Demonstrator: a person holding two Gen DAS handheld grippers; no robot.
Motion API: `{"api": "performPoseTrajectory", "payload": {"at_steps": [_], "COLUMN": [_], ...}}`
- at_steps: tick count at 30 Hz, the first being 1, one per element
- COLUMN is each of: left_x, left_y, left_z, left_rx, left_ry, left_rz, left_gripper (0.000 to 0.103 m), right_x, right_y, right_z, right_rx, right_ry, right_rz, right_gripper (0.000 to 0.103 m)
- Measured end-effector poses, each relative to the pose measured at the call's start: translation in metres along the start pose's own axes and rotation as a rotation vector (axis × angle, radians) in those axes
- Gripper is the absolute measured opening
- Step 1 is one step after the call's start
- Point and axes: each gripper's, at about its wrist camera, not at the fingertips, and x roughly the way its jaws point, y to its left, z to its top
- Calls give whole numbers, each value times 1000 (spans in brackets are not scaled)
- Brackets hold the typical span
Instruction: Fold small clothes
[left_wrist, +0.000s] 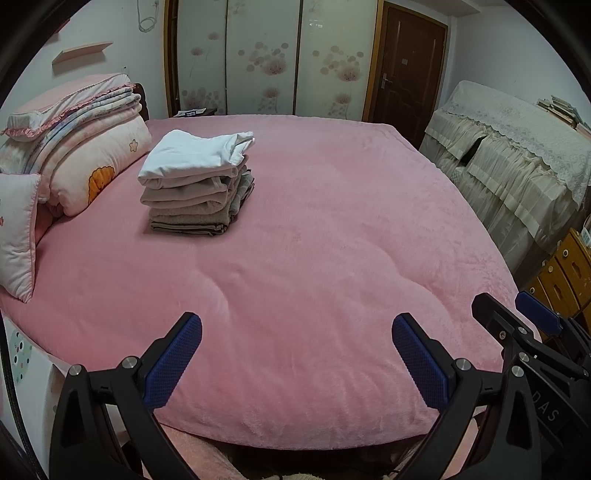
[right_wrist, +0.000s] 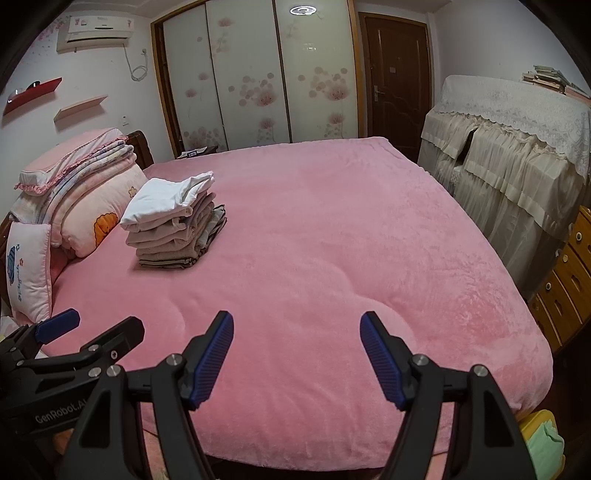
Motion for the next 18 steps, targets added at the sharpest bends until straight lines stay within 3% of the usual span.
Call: {"api": "performPoseTrajectory", "payload": {"at_steps": [18], "left_x": [0], "left_y": [0], "left_z": [-2], "left_rx": [-2], "left_ry": [0], "left_rz": [1], "left_gripper": [102], "right_x": [0], "right_y": [1], "right_z": [0], "right_rx": [0], "right_ry": [2], "right_rz": [0], "right_gripper": [72]}}
